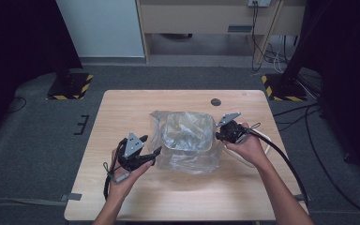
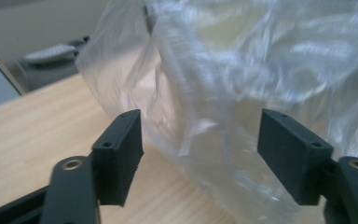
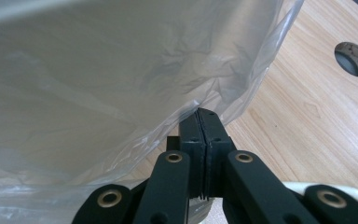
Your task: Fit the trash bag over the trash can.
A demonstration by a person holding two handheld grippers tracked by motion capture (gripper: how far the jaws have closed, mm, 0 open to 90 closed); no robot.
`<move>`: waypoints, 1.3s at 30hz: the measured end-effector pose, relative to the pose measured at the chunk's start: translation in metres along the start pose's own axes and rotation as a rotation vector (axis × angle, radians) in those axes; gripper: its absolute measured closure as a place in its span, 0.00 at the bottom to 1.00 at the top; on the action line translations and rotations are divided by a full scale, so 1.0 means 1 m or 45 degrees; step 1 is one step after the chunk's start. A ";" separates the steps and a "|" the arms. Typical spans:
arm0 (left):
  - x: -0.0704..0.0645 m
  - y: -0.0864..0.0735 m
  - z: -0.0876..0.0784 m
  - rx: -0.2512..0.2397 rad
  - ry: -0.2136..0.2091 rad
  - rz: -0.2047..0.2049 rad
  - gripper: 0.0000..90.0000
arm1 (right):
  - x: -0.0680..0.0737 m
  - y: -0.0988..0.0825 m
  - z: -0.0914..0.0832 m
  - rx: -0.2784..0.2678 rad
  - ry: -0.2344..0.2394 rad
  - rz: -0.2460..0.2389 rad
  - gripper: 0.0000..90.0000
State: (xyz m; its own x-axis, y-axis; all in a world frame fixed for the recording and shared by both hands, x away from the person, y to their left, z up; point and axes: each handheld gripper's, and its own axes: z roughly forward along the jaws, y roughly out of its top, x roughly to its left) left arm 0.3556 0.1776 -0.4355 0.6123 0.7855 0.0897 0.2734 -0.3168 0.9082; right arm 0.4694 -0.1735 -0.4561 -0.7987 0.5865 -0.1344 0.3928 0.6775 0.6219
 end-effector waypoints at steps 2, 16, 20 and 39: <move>0.000 0.009 -0.003 -0.027 0.004 0.018 0.29 | 0.000 0.000 -0.001 -0.002 -0.003 -0.008 0.99; 0.039 0.069 0.032 -0.065 0.099 0.100 0.25 | 0.002 0.000 -0.002 -0.019 -0.008 -0.041 0.96; 0.048 0.068 0.052 -0.031 0.102 0.099 0.29 | 0.003 0.000 -0.001 -0.025 0.001 -0.039 0.96; 0.050 0.020 0.091 0.294 0.042 0.089 0.98 | 0.002 -0.003 0.008 0.015 0.025 -0.024 1.00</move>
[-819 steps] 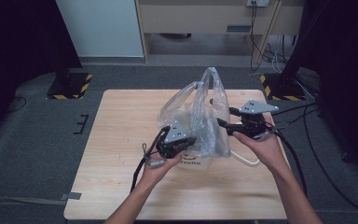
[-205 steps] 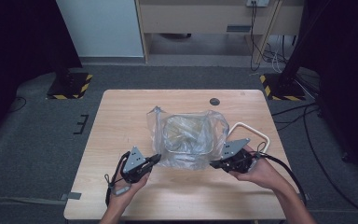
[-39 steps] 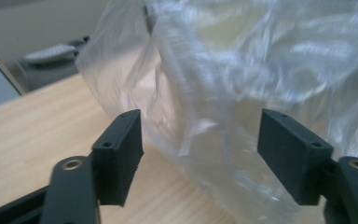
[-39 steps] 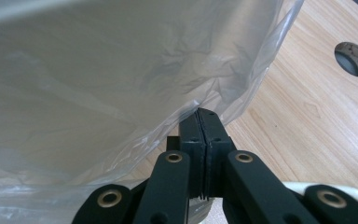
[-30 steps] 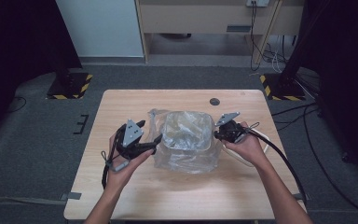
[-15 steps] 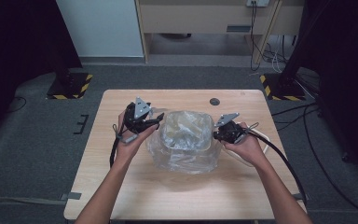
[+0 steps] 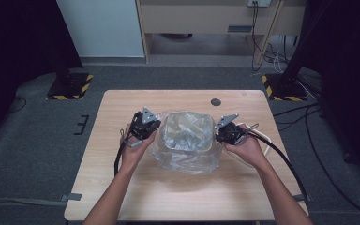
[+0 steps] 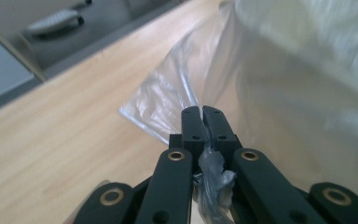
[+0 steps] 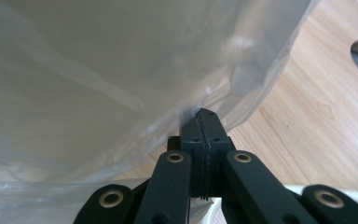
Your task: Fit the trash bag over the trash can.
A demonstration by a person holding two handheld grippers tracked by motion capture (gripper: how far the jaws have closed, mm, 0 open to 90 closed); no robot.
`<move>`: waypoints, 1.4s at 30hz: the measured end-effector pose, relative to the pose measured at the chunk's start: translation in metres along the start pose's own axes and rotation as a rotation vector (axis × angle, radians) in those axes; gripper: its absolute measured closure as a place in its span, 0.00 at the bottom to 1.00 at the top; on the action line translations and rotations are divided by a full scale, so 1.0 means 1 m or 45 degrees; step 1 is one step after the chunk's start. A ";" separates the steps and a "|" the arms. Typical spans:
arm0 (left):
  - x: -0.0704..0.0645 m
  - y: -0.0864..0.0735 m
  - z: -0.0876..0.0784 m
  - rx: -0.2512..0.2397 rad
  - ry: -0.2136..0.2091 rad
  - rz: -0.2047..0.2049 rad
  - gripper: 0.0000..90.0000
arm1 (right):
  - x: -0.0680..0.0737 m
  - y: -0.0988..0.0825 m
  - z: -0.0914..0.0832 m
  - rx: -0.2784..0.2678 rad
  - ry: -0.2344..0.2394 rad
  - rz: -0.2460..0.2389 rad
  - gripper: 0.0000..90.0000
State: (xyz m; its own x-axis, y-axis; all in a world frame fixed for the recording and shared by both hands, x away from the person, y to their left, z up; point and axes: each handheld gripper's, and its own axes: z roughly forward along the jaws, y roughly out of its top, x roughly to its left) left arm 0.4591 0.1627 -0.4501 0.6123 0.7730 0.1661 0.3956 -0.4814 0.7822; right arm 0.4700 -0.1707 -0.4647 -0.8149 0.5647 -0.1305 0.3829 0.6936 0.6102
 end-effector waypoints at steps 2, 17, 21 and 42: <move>-0.002 -0.007 0.001 0.044 0.015 0.007 0.98 | -0.001 -0.001 0.003 0.019 0.007 0.012 1.00; -0.017 -0.036 -0.002 0.146 -0.009 0.056 0.99 | -0.009 -0.005 0.019 0.102 -0.008 0.058 1.00; -0.021 -0.042 -0.003 0.180 -0.009 0.076 0.99 | -0.011 -0.006 0.024 0.113 -0.004 0.065 1.00; -0.018 -0.063 -0.003 0.264 -0.056 0.054 0.99 | -0.008 -0.017 0.040 0.163 0.015 0.092 1.00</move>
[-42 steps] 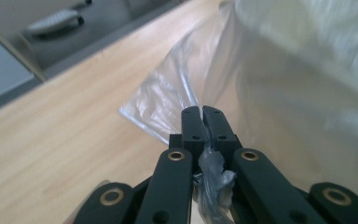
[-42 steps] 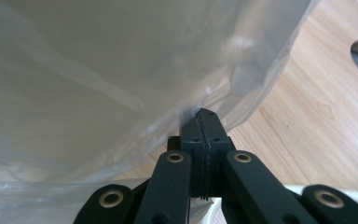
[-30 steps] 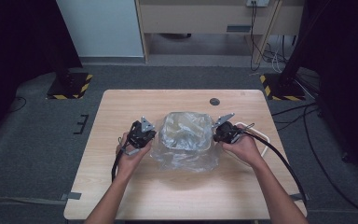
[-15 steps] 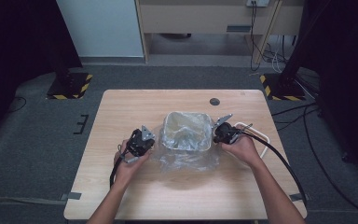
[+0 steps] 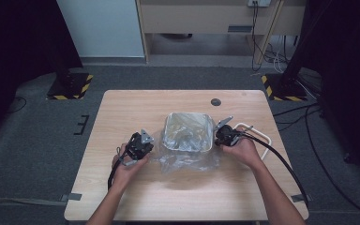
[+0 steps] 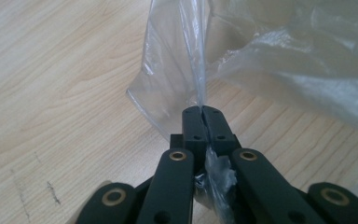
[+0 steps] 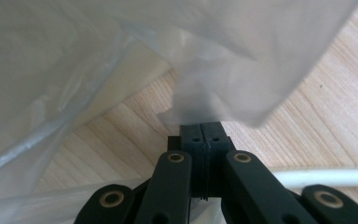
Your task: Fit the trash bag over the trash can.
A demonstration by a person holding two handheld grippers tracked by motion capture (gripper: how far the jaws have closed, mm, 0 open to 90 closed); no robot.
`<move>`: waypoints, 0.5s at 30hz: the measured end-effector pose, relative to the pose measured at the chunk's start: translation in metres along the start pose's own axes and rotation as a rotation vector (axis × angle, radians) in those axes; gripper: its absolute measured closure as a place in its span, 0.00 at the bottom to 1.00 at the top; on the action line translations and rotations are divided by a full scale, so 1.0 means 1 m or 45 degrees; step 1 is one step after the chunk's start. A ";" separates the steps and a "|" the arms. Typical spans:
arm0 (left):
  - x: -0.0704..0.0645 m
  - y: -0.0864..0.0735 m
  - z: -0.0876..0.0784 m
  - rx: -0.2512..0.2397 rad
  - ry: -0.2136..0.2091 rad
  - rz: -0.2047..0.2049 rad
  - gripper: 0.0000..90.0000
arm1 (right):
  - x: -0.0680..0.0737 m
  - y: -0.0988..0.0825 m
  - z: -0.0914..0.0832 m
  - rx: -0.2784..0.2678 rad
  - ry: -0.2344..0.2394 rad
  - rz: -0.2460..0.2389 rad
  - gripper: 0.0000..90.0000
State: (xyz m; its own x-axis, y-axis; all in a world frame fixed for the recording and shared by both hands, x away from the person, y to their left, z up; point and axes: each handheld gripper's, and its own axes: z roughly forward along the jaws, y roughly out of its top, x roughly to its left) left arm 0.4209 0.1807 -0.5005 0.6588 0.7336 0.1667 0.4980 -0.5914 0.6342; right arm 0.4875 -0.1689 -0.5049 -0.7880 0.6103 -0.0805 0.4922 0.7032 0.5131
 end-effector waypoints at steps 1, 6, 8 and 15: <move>0.001 -0.001 0.000 0.001 0.000 0.000 0.99 | -0.001 -0.001 0.000 0.001 -0.002 0.005 1.00; 0.003 -0.004 0.001 0.000 0.000 -0.008 0.99 | -0.001 -0.003 0.001 0.002 -0.005 0.006 1.00; 0.002 -0.005 0.002 0.000 0.003 -0.001 0.99 | -0.003 -0.004 0.002 0.011 -0.014 -0.010 1.00; 0.001 -0.008 0.002 0.002 0.007 0.008 0.99 | -0.003 -0.004 0.003 -0.005 -0.018 0.011 1.00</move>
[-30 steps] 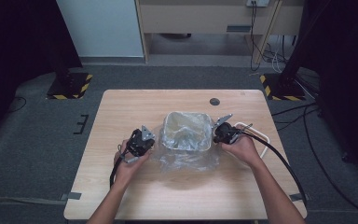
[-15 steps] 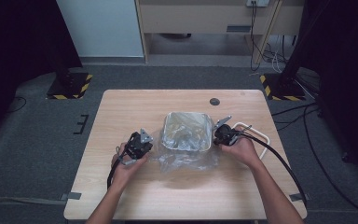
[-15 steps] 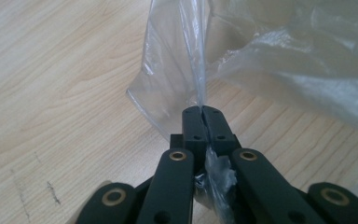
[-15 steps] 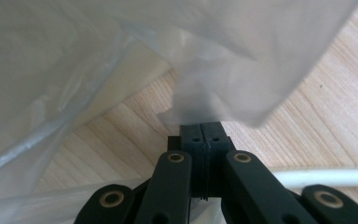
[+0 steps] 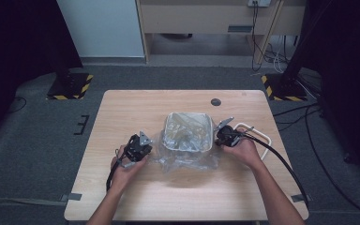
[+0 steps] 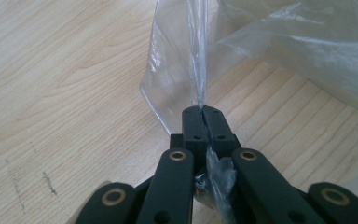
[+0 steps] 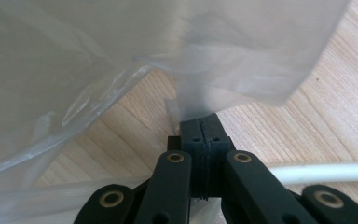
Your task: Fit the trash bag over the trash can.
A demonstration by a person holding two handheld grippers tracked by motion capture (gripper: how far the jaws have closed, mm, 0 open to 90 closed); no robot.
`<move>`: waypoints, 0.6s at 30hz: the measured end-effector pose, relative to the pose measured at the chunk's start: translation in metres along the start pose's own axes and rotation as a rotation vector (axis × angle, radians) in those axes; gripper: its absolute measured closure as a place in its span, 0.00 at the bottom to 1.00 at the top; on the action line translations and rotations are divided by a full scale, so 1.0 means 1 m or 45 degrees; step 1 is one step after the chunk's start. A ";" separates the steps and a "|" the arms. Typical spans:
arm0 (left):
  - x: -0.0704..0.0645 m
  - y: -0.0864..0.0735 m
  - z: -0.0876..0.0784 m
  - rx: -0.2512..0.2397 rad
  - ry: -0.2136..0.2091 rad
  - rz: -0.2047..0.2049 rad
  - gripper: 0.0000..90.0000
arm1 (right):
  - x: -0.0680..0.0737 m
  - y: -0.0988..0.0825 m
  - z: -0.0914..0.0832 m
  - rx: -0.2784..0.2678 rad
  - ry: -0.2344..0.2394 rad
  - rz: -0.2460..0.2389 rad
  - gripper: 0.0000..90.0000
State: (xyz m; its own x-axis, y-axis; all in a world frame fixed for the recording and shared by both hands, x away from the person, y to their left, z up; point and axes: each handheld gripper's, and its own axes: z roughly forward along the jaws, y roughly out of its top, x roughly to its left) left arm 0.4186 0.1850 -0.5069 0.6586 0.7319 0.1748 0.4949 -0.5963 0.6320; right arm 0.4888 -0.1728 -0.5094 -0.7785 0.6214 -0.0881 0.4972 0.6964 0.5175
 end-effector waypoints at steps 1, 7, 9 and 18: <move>0.000 0.000 -0.001 -0.010 0.005 0.003 0.99 | 0.000 0.000 0.000 -0.006 -0.004 -0.004 1.00; 0.003 0.005 -0.014 -0.184 0.095 -0.005 0.77 | -0.001 0.003 -0.017 -0.132 -0.056 0.024 0.76; 0.005 0.006 -0.019 -0.251 0.118 -0.033 0.67 | -0.001 0.005 -0.027 -0.189 -0.073 0.023 0.61; 0.008 0.020 -0.042 -0.361 0.129 -0.063 0.60 | -0.001 0.007 -0.060 -0.276 -0.113 0.012 0.45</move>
State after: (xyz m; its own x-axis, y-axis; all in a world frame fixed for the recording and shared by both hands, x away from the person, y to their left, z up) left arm 0.4094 0.1928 -0.4610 0.5709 0.7953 0.2040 0.3376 -0.4539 0.8246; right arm 0.4695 -0.1902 -0.4544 -0.7329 0.6631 -0.1521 0.4026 0.6030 0.6887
